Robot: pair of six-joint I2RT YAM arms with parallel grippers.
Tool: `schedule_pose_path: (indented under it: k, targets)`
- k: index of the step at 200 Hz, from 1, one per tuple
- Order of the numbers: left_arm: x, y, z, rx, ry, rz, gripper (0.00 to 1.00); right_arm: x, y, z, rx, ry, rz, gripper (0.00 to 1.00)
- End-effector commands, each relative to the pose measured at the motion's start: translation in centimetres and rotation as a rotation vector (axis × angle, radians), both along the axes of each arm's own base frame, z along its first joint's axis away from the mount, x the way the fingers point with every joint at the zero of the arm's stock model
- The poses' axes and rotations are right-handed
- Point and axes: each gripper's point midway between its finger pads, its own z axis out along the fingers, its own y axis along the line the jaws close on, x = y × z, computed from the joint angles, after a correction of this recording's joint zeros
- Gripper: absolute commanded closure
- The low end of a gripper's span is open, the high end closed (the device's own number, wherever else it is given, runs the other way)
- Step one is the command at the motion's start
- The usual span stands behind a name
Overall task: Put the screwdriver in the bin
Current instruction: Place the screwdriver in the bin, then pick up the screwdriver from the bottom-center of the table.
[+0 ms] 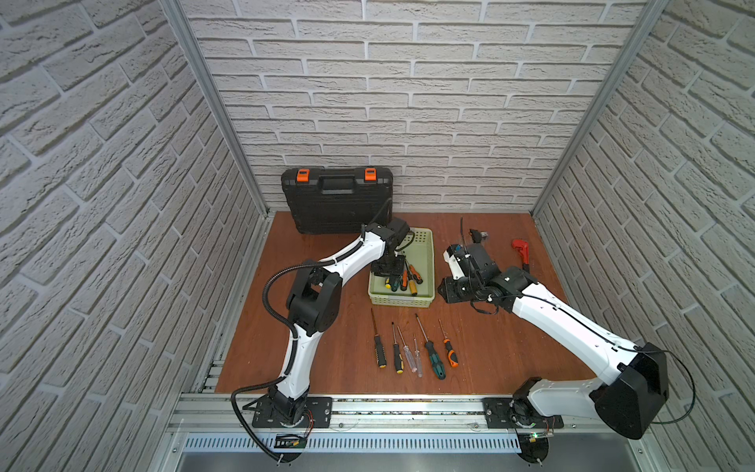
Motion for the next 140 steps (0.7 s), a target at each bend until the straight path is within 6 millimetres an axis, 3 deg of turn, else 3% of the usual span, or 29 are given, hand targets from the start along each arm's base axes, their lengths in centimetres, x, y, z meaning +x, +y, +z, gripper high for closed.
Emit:
schedule_pose_path:
  k: [1, 78, 140]
  targets:
    - [-0.2, 1.1, 4.4, -0.030, -0.081, 0.024, 0.54, -0.8, -0.7, -0.7, -0.020, 0.013, -0.003, 0.68]
    - [-4.3, 4.2, 7.5, -0.089, -0.144, 0.104, 0.54, -1.5, -0.9, -5.2, -0.054, 0.098, 0.006, 0.64]
    - [-9.7, 9.8, 8.1, -0.092, -0.234, 0.214, 0.50, -3.1, -1.9, -7.0, -0.131, 0.177, 0.021, 0.62]
